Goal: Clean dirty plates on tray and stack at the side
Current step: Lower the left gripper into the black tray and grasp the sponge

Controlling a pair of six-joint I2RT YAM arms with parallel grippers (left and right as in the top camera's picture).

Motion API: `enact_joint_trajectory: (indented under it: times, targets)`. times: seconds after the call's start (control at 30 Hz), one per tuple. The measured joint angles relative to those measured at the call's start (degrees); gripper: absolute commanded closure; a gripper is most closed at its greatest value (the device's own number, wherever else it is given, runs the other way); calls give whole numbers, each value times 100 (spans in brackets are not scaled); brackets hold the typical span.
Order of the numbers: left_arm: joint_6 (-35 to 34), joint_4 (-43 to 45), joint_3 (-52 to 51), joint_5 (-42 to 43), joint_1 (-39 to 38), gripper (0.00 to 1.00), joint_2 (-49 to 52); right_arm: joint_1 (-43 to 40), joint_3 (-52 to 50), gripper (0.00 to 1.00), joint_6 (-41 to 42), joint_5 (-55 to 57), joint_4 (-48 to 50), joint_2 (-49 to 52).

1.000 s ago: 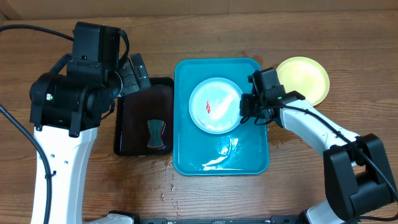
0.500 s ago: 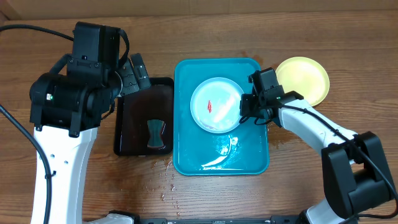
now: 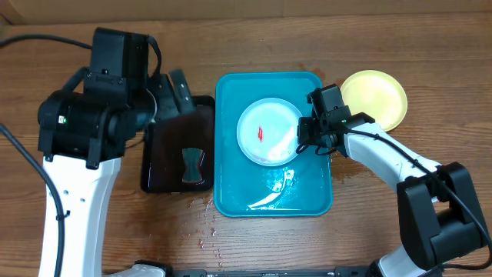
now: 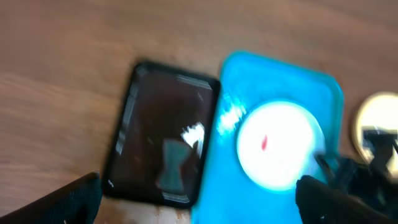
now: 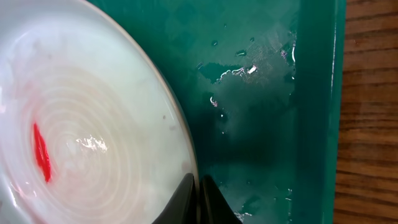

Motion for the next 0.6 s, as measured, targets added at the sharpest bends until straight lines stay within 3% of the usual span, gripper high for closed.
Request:
enact_joint_trajectory:
  times: [0.33,0.4,0.6]
  targets:
    - [-2,-114,-1285,986,0,0,7,0,0,93,-17,2,-59,0]
    - [-2,-46,-1405,1036,0,11,7,0,0,93,-15,4,-59,2]
    - [-24,103,-1600,1104,0,20,7,0,0,92,-17,4,-72,2]
